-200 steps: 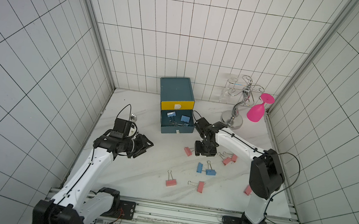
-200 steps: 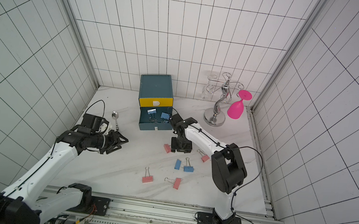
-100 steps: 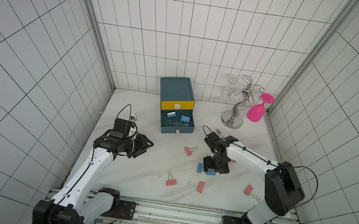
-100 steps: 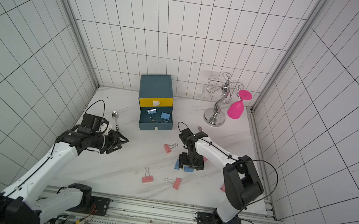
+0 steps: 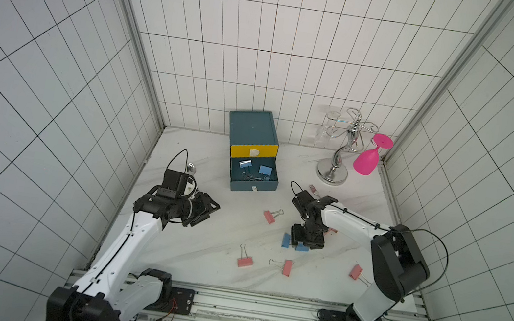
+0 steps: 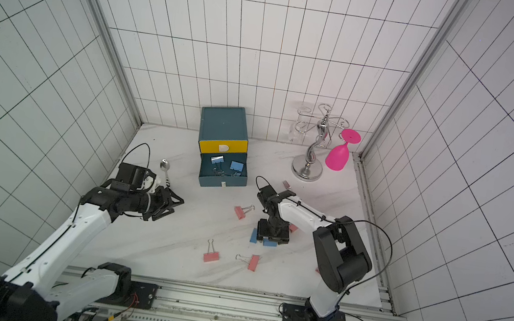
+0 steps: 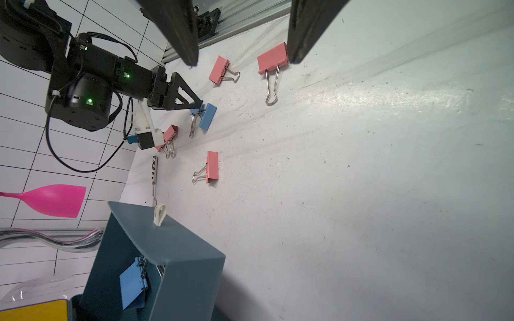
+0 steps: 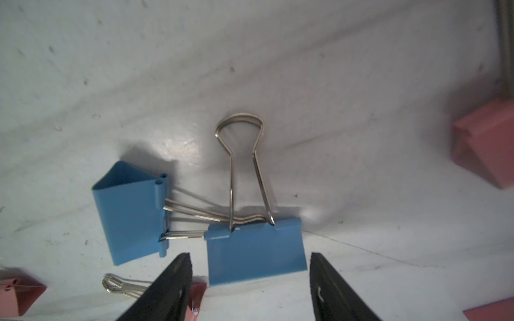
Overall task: Put the binder clips in the drawer according to color
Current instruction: Pick up the binder clip at the center of the board, then place the binder clip in the drawer.
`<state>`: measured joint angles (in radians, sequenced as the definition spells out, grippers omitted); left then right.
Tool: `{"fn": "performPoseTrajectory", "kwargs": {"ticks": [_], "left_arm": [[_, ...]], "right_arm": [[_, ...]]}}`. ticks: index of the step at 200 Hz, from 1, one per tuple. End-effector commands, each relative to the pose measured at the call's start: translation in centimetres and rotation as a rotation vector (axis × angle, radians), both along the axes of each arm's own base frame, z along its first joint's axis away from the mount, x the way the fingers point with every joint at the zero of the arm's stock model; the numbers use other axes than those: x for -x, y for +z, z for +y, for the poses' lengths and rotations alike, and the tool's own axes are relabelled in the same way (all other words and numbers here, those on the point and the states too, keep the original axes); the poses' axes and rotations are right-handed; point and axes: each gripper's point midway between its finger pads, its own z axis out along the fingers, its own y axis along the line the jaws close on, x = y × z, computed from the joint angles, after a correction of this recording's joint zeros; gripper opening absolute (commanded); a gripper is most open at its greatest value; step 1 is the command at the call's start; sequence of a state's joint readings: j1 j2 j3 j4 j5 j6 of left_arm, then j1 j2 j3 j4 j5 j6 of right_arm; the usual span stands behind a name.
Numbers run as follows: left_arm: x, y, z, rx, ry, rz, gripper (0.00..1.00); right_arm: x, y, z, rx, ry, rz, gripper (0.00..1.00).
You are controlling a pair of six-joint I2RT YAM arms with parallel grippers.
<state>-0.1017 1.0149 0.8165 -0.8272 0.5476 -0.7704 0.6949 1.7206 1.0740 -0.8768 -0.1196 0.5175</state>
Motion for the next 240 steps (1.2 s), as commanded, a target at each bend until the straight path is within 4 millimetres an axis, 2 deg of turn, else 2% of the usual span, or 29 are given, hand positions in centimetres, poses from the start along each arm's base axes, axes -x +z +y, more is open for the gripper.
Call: {"fn": "performPoseTrajectory", "kwargs": {"ticks": [1,19,43,72,103,143,171,205,240], "left_arm": [[-0.5,1.1,0.1,0.002,0.000,-0.042,0.55],[-0.5,1.1,0.1,0.001,0.001,-0.040,0.55],[-0.5,1.1,0.1,0.000,0.000,-0.043,0.55],[-0.8,1.6,0.1,0.000,0.003,-0.052,0.55],[-1.5,3.1,0.0,0.011,0.011,-0.085,0.55],[-3.3,6.4,-0.5,0.052,0.023,-0.158,0.55],[-4.6,8.1,-2.2,0.107,-0.013,-0.179,0.56],[-5.6,8.9,-4.7,0.116,-0.071,-0.185,0.56],[-5.6,8.7,-4.7,0.112,-0.060,-0.185,0.56]], "right_arm": [[0.3,-0.7,-0.4,0.010,0.005,0.030,0.66],[0.3,-0.9,-0.4,0.010,0.005,0.033,0.64],[0.3,-0.8,-0.4,0.006,0.004,0.033,0.57],[0.2,0.4,-0.5,-0.003,0.003,0.006,0.47],[-0.3,3.2,-0.7,-0.022,0.004,-0.049,0.45],[-2.5,8.7,0.4,-0.092,0.001,-0.155,0.45],[-5.1,13.1,3.3,-0.225,-0.005,-0.229,0.47],[-9.1,17.9,9.1,-0.429,-0.010,-0.270,0.47],[-13.2,21.7,15.2,-0.649,-0.051,-0.286,0.48]]}}
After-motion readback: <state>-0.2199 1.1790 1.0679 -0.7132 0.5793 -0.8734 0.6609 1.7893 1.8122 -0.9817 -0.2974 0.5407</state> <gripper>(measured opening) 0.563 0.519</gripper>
